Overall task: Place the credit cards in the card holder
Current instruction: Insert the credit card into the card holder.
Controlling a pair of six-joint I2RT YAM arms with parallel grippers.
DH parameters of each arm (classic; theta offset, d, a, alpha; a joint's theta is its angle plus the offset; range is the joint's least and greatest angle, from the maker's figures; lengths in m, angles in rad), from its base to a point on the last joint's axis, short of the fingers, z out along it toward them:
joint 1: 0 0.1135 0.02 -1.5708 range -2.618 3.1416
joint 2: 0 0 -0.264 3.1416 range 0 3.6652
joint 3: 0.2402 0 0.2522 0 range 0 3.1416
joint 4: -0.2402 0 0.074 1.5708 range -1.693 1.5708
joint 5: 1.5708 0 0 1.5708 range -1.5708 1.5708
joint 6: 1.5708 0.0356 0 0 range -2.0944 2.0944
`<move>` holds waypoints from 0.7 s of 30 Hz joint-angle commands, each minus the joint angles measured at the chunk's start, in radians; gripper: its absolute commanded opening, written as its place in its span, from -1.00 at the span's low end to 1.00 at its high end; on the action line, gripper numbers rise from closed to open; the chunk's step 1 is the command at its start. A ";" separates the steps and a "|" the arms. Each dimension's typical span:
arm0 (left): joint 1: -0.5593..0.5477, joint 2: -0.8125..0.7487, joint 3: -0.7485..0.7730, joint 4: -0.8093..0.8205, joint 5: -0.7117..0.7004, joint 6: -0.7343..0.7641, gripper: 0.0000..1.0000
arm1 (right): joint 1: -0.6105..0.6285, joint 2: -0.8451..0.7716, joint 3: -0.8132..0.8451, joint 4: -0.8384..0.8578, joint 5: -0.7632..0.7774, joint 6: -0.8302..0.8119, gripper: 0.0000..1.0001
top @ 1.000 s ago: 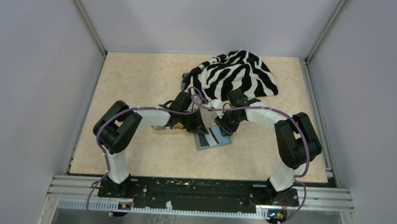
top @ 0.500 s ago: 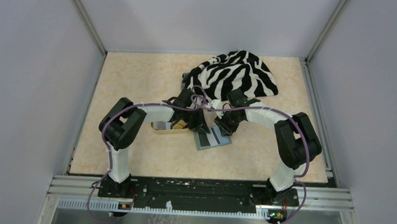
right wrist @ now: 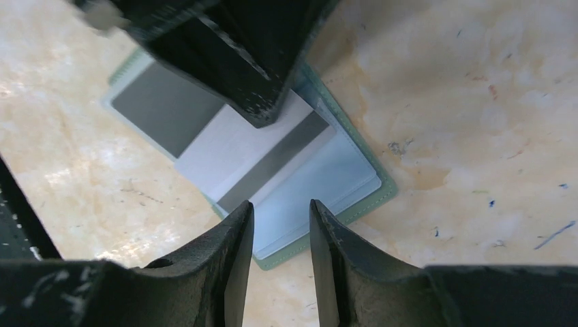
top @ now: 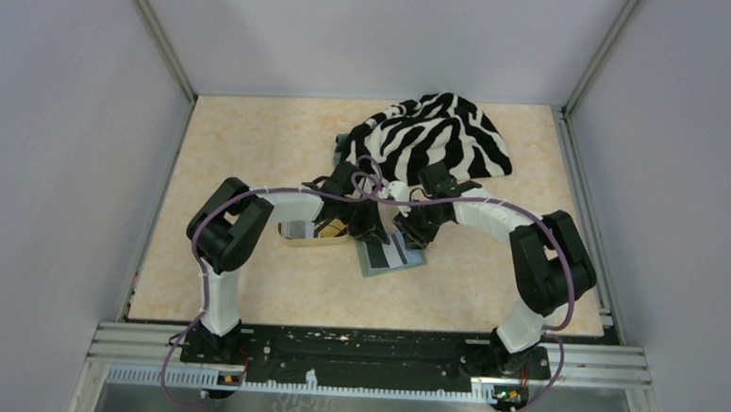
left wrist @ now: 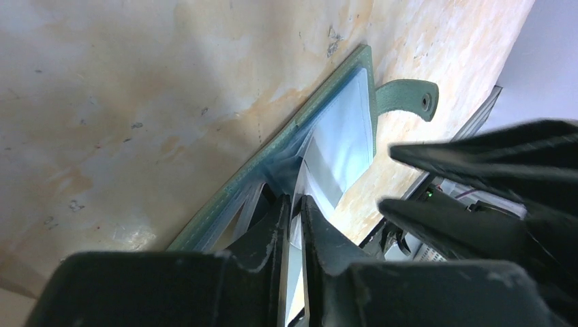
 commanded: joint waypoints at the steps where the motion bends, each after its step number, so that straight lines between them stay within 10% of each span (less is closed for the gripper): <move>1: -0.006 0.052 -0.010 -0.083 -0.073 0.052 -0.65 | 0.015 -0.139 -0.013 0.063 -0.127 -0.039 -0.28; 8: -0.006 0.054 -0.003 -0.089 -0.071 0.060 -0.61 | 0.156 -0.223 -0.146 0.209 -0.167 -0.188 -0.37; 13: -0.006 0.053 -0.006 -0.086 -0.064 0.061 -0.59 | 0.235 -0.195 -0.173 0.333 -0.021 -0.120 -0.84; 21: -0.005 0.050 -0.005 -0.083 -0.052 0.066 -0.56 | 0.337 -0.126 -0.181 0.435 0.227 -0.036 -0.89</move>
